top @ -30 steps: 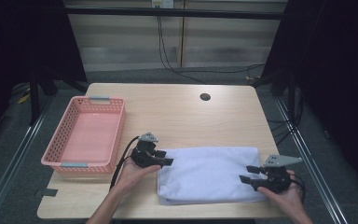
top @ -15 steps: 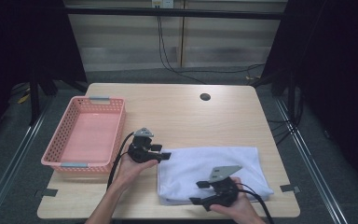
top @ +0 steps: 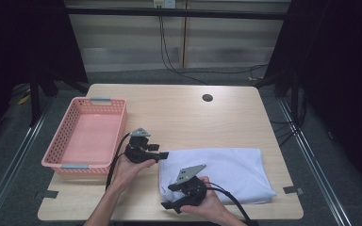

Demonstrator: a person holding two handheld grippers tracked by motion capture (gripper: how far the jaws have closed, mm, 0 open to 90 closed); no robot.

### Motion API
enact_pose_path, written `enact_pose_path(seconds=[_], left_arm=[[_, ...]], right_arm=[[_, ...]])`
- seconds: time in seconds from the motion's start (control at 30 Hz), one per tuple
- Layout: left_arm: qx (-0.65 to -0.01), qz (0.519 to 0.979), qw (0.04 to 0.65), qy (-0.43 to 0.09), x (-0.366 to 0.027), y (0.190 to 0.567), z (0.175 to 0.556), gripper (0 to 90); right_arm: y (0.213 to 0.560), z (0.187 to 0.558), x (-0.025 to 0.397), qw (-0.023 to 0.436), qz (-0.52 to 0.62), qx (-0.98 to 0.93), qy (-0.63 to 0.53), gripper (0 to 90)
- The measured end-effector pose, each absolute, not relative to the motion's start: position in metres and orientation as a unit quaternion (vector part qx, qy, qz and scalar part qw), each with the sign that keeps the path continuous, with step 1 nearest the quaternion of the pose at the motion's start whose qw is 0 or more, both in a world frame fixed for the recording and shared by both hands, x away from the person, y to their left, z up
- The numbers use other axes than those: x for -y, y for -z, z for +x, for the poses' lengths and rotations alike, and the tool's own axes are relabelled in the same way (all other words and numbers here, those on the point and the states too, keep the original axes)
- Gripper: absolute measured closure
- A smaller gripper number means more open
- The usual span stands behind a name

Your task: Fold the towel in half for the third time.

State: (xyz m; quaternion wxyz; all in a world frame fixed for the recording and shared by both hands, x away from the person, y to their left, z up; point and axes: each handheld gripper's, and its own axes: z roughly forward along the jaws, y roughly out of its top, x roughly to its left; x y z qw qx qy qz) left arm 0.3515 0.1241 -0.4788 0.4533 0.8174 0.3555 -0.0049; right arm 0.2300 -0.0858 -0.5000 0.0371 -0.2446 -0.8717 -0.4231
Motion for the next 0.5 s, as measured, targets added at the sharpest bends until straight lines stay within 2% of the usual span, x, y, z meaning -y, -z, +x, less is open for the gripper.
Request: enact_pose_path(seconds=[0.07,0.23,0.43,0.5], left_arm=[[-0.362,0.813,0.457,0.003,-0.126,0.478,0.352,41.0],[-0.368,0.812,0.453,-0.003,-0.129,0.478,0.353,39.1],[-0.367,0.814,0.451,-0.003,-0.13,0.479,0.354,37.1],[-0.37,0.813,0.45,-0.004,-0.13,0.479,0.354,36.7]], right_arm=[[0.501,0.229,0.087,0.043,-0.25,0.868,0.426,34.2],[0.504,0.216,0.083,-0.021,-0.213,0.882,0.421,34.5],[0.504,0.212,0.08,-0.042,-0.202,0.888,0.411,35.5],[0.504,0.208,0.079,-0.063,-0.188,0.894,0.402,35.8]])
